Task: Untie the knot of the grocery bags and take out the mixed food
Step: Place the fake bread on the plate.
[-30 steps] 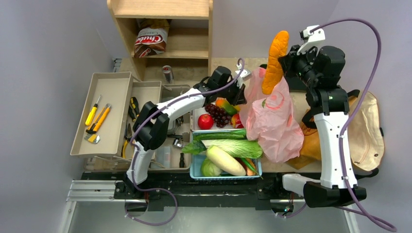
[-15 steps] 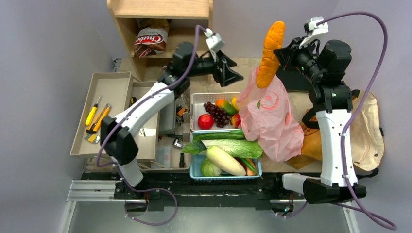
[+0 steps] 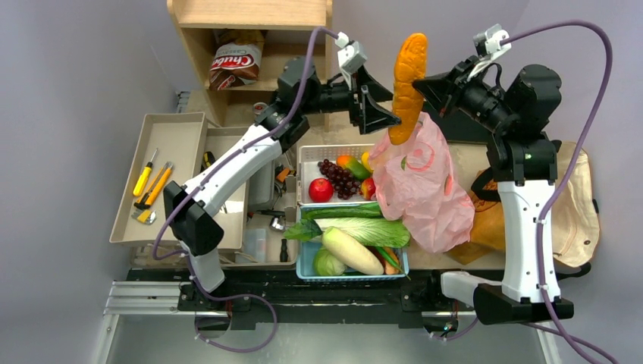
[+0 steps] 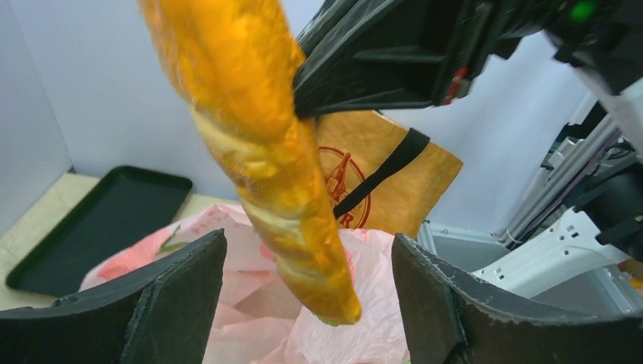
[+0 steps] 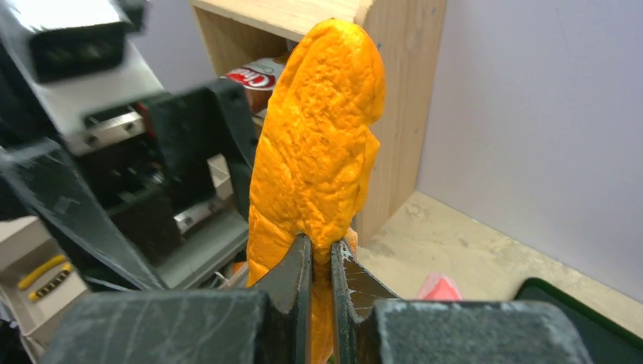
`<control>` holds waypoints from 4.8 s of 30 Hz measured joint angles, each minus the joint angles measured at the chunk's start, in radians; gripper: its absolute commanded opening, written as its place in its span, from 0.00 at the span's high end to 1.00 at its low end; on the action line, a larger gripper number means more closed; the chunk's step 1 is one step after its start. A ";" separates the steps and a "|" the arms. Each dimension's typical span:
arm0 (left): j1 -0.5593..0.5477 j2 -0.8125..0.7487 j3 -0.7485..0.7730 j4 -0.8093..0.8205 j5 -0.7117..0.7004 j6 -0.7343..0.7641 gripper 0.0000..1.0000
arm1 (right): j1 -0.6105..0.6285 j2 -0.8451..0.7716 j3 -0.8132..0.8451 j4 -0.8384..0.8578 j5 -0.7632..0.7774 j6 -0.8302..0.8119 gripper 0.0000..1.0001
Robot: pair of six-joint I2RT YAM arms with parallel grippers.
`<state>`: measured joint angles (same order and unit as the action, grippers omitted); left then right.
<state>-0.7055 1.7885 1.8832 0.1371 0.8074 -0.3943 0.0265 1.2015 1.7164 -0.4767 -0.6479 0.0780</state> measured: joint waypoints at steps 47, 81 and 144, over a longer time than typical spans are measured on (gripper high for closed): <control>-0.044 -0.370 -0.512 -0.152 -0.499 1.907 1.00 | 0.158 -0.043 0.015 -0.476 -0.030 0.029 0.03; -0.045 -0.308 -0.442 -0.082 -0.565 1.601 0.00 | 0.150 0.018 0.034 -0.273 0.163 0.106 1.00; 0.033 -0.311 -0.366 -0.373 -0.374 1.131 0.00 | -0.107 1.212 0.645 -0.489 1.239 0.749 0.51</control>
<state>-0.6727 1.4773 1.5173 -0.2356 0.4335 0.7368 -0.0807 2.4138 2.3611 -0.9661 0.5911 0.8268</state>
